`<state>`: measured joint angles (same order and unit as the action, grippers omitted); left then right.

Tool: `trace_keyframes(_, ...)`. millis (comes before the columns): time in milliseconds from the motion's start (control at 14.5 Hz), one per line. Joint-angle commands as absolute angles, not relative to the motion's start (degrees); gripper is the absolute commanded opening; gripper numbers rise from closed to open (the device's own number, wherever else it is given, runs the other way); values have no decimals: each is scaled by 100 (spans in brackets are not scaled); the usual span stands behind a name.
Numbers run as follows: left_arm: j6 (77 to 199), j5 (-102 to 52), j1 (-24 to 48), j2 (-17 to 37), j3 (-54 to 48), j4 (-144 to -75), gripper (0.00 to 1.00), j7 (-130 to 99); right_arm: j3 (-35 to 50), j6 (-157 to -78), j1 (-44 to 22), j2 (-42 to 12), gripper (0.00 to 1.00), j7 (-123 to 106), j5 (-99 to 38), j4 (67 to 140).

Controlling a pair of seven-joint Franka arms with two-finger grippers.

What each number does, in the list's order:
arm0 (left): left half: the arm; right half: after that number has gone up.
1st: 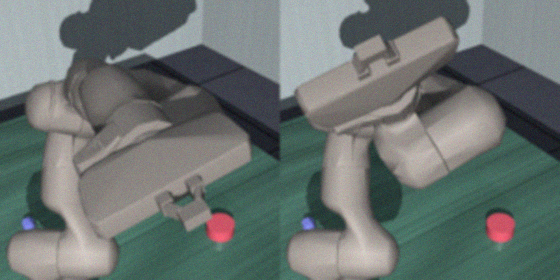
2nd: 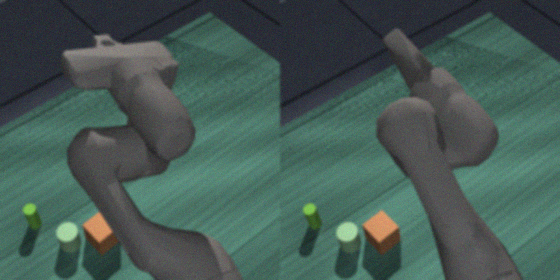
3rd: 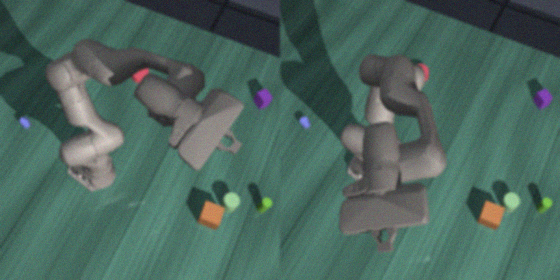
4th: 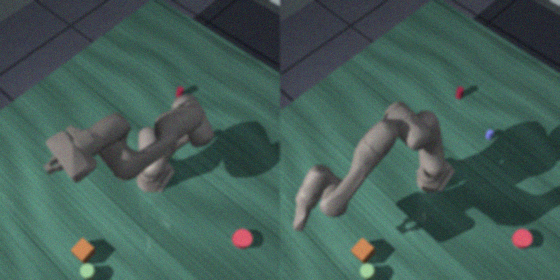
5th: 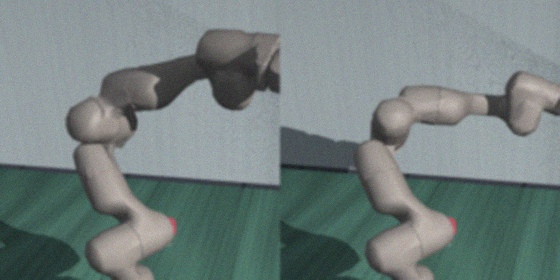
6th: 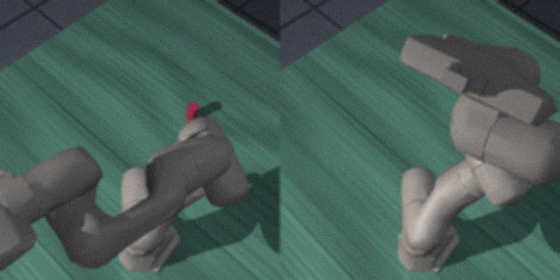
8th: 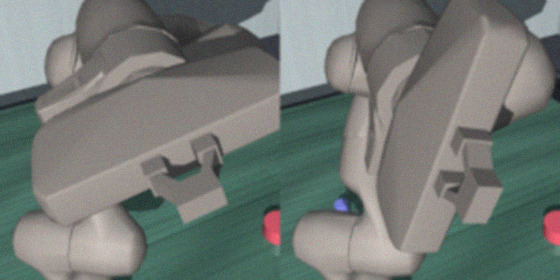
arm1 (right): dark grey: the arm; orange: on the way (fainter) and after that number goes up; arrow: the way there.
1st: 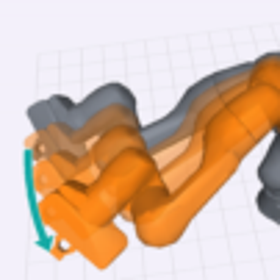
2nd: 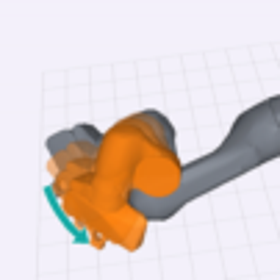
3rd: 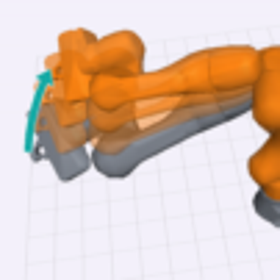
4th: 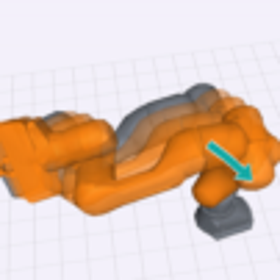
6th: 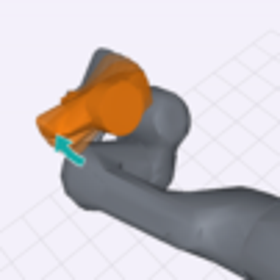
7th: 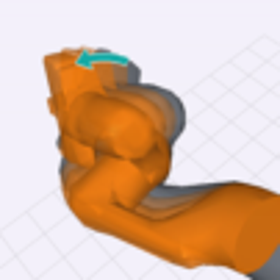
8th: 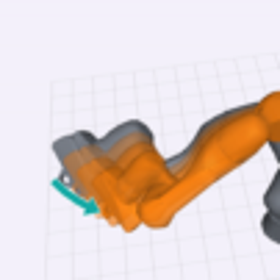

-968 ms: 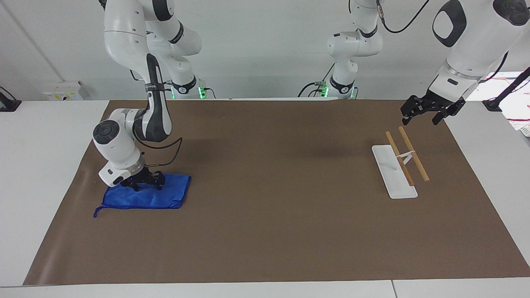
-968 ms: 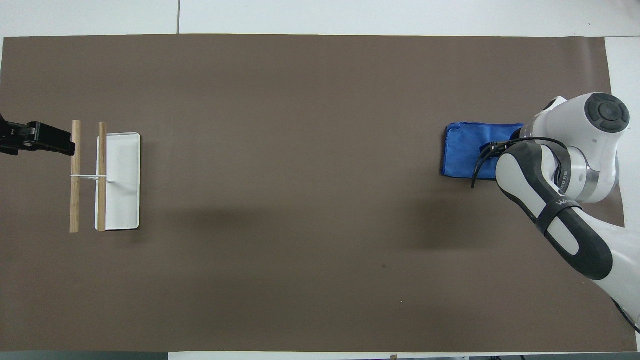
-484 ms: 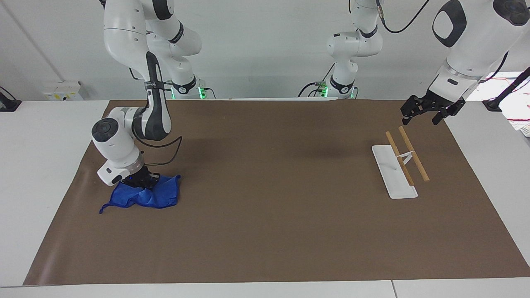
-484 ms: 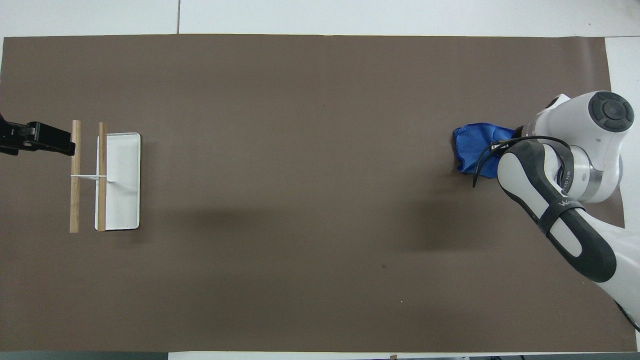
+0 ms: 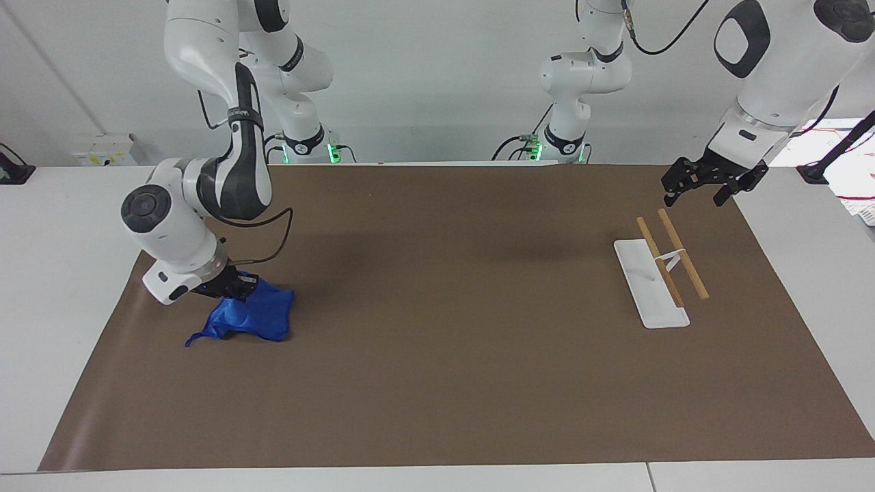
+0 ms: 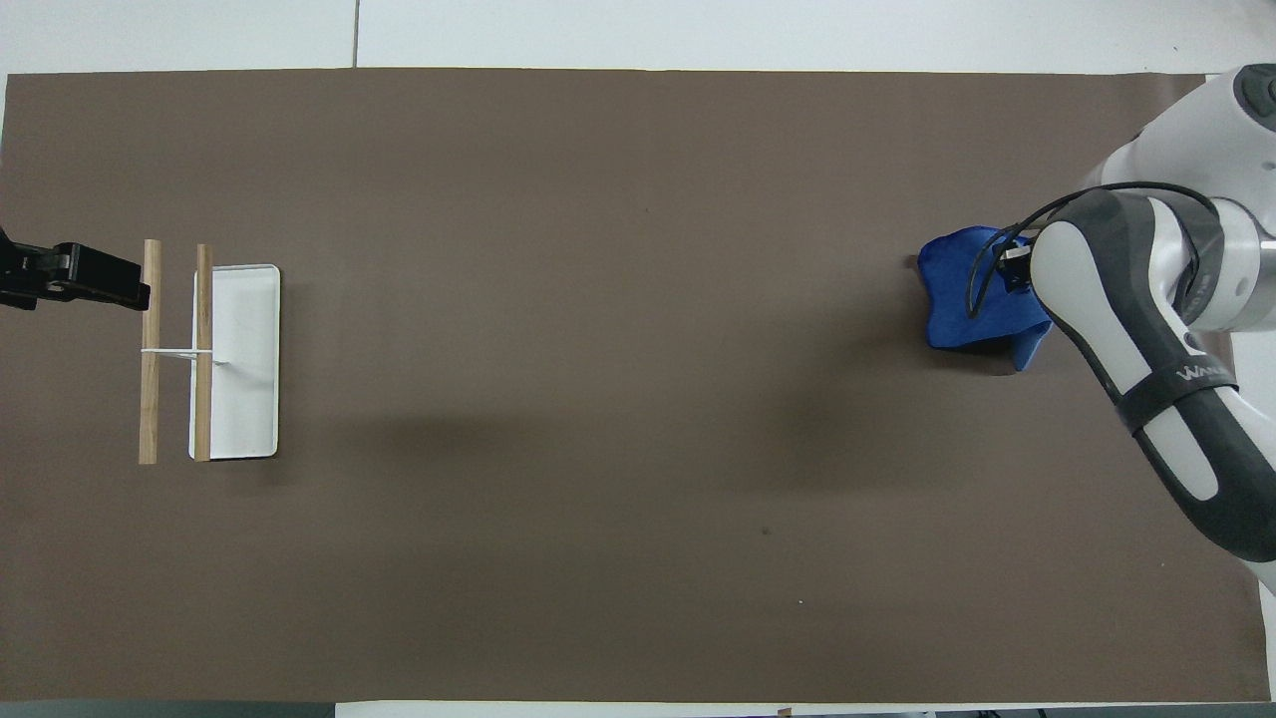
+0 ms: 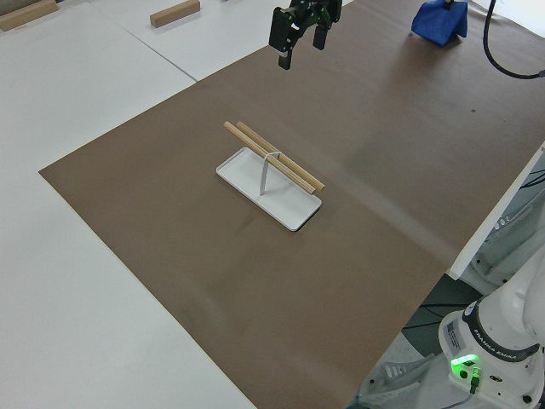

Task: Right arm passes towel to left arm to hang
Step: 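Close the right gripper on the blue towel and lift it, then carry the towel with the right gripper while the left gripper approaches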

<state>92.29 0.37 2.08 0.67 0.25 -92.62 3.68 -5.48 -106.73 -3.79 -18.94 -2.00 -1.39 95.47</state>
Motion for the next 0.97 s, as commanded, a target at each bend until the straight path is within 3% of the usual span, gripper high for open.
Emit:
trace_keyframes(0, 9264, 88, 211, 0, 35, -9334, 100, 325, -457, -9636, -632, -1916, 0, 376, -472, 8581)
trace_keyframes(207, 9264, 88, 211, -9, 35, -9334, 100, 325, -352, -9054, -668, -1907, 0, 1533, -1710, 8017)
trace_keyframes(415, 9202, 88, 167, -53, 79, -9360, 100, 325, 25, -9254, -799, -1828, 0, 3124, -2652, 8007)
trace_keyframes(899, 9246, -550, 211, -71, 35, -9545, 100, -577, 149, -11572, -2336, -1881, 0, 6438, -3436, 8051)
